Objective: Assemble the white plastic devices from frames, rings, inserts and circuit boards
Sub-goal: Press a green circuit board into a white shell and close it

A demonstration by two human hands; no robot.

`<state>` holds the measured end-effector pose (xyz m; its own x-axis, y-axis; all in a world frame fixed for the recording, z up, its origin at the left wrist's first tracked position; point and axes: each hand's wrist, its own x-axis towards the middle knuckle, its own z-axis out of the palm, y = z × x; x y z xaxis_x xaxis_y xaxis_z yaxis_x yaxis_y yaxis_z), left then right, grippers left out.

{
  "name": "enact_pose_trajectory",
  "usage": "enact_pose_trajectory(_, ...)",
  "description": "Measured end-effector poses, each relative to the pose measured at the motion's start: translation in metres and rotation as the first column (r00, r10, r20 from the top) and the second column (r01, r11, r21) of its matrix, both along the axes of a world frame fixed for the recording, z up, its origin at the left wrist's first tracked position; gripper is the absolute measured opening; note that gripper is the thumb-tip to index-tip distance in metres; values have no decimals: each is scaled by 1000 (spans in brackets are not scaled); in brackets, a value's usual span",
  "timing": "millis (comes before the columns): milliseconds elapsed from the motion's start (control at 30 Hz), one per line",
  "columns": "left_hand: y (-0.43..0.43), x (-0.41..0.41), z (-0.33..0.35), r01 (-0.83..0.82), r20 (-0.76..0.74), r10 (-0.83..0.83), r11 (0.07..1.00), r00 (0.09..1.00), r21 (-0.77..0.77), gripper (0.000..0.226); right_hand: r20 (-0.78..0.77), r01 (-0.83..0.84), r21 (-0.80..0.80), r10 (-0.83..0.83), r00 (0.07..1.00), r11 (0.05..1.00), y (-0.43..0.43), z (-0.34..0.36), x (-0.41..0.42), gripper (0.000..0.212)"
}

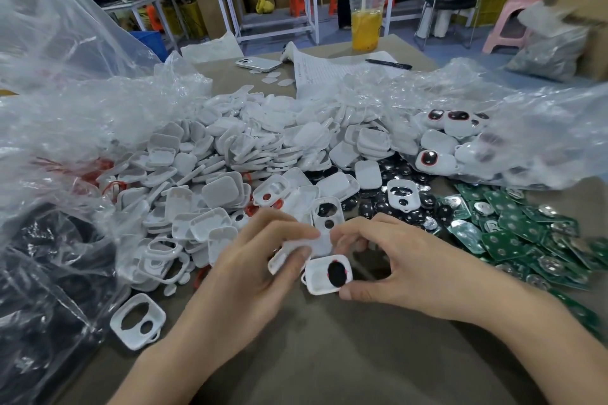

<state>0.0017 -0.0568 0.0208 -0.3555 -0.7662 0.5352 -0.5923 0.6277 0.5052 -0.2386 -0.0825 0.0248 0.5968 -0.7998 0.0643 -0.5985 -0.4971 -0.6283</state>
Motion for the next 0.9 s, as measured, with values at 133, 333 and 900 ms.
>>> enact_pose_trajectory(133, -40, 26, 28, -317, -178, 300, 946, 937, -75, 21, 56, 7, 31, -9, 998, 999, 1, -2, -2, 60)
enact_pose_trajectory(333, -106, 48, 69, -613, 54, 611, 785, 790, 91, 46, 314, 155, -45, -134, 940, 987, -3, 0, -2, 29)
enact_pose_trajectory(900, -133, -40, 46, -366, 436, 435, 900, 788, -236, 23, 433, 423, -123, -335, 837, 898, -15, 0, -7, 15)
